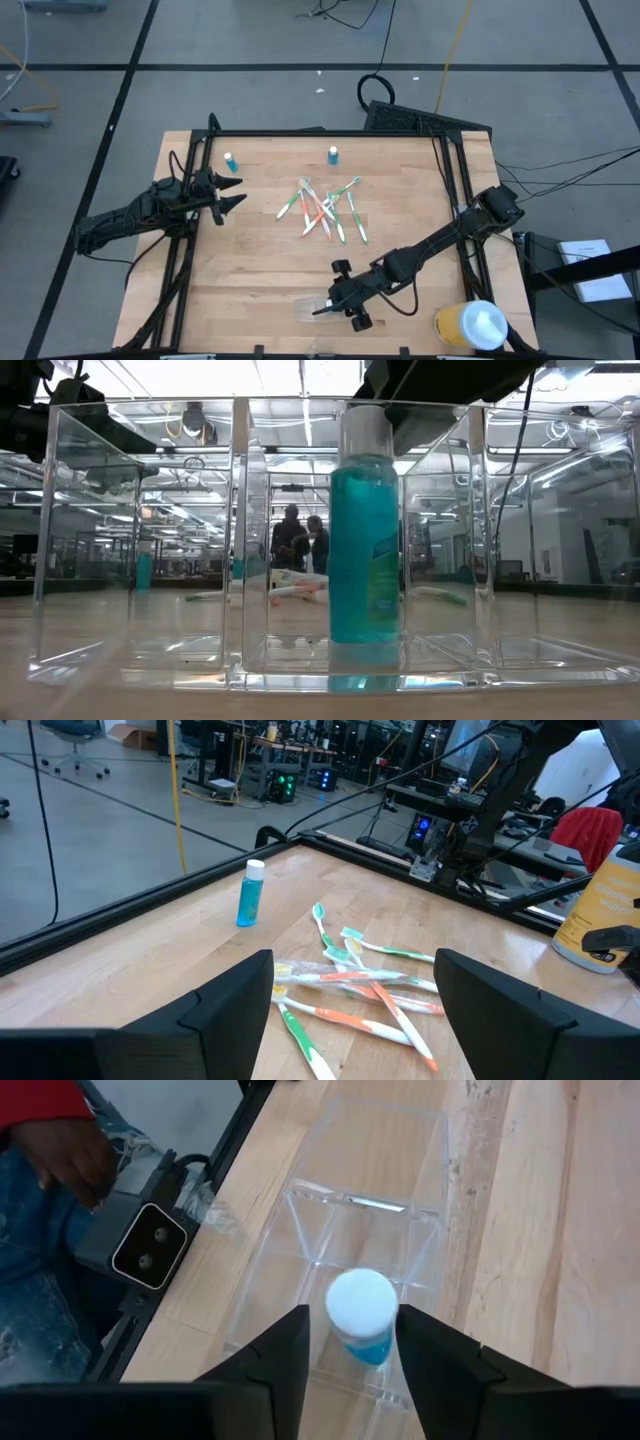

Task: Pick & Place toothbrushing station
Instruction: Put the blue mouthwash bottle into the transparent organizer

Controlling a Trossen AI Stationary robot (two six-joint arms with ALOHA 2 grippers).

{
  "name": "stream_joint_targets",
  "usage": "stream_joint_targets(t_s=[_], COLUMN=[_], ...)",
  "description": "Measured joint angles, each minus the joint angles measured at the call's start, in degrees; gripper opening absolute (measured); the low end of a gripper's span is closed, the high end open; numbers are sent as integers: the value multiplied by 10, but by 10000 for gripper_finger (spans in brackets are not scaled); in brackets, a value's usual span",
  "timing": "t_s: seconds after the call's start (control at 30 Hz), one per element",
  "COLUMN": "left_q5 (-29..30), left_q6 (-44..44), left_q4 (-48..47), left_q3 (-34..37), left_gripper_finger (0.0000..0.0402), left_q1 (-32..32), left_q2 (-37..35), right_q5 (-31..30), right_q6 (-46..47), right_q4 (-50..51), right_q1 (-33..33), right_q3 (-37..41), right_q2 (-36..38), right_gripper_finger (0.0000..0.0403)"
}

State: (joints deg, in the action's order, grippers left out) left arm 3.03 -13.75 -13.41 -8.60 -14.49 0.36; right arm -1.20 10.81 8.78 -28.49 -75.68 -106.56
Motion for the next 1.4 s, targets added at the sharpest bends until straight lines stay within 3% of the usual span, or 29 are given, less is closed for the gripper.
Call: stream_joint_targets(t_s=[0.53, 0.9, 1.0, 1.1, 1.23, 1.4], left_q5=[0, 0, 0, 0, 0, 0], left_q6=[0, 0, 0, 0, 0, 0], left_q4=[0, 0, 0, 0, 0, 0], left_q3=[0, 0, 0, 0, 0, 0], left_gripper_finger=[283, 283, 283, 283, 283, 283], left_q1=[0, 0, 0, 0, 0, 0], left_q2=[0, 0, 0, 0, 0, 0], right_q5=[-1, -9, -57, -134, -227, -260], right_q6=[-32, -40, -31, -29, -11, 20], right_q4=[1, 90, 138, 129, 42, -108], right_q1=[0, 23, 27, 27, 35, 96], right_q3=[0, 0, 6, 50, 164, 319], right_q2=[9, 135, 171, 213, 283, 389], right_gripper_finger=[145, 140, 135, 130, 125, 123])
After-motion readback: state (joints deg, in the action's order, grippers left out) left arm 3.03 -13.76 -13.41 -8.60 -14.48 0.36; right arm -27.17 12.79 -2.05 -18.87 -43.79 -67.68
